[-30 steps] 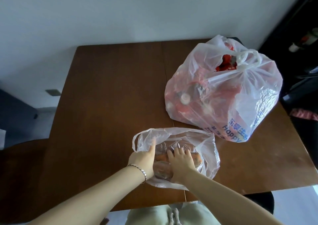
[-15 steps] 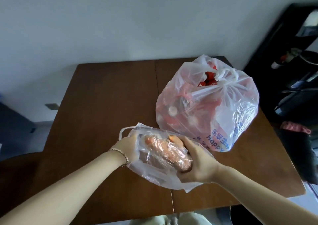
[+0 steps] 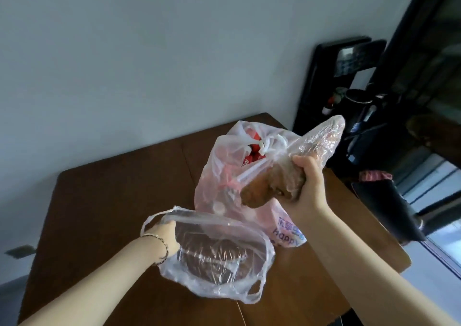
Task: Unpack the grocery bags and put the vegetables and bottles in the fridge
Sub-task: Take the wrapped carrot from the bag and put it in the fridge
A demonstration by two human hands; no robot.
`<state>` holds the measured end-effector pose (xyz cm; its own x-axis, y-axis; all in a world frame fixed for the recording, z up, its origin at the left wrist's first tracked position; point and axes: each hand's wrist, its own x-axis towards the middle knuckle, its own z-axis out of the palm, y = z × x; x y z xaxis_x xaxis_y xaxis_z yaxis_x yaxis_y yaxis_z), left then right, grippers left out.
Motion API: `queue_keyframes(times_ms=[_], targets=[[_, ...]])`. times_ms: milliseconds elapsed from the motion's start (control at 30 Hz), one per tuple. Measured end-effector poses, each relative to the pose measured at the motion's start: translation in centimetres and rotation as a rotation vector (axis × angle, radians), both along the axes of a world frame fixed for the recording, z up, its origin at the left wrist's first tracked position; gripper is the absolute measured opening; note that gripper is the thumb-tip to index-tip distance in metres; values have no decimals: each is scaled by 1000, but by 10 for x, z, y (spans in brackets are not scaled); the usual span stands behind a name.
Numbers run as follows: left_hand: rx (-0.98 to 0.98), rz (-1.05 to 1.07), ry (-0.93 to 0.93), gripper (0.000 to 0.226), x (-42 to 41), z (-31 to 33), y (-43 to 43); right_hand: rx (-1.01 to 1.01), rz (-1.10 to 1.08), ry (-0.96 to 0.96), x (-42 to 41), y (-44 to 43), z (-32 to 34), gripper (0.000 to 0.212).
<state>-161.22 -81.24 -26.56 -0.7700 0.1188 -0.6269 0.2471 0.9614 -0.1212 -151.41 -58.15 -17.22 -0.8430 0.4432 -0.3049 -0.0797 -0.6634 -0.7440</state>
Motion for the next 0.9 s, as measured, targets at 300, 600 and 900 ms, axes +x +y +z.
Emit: queue_keyframes(times_ms=[300,600,900], targets=[[961,-224,-69,42,83,131,189,572,-2,-278,96,75,-8,15],[1100,-13,-570,54,308,124,366,751,-46,-426,296,191,-9,75],[864,-261,-908,26,563,132,521,413,-178,-547,599,297,18,46]])
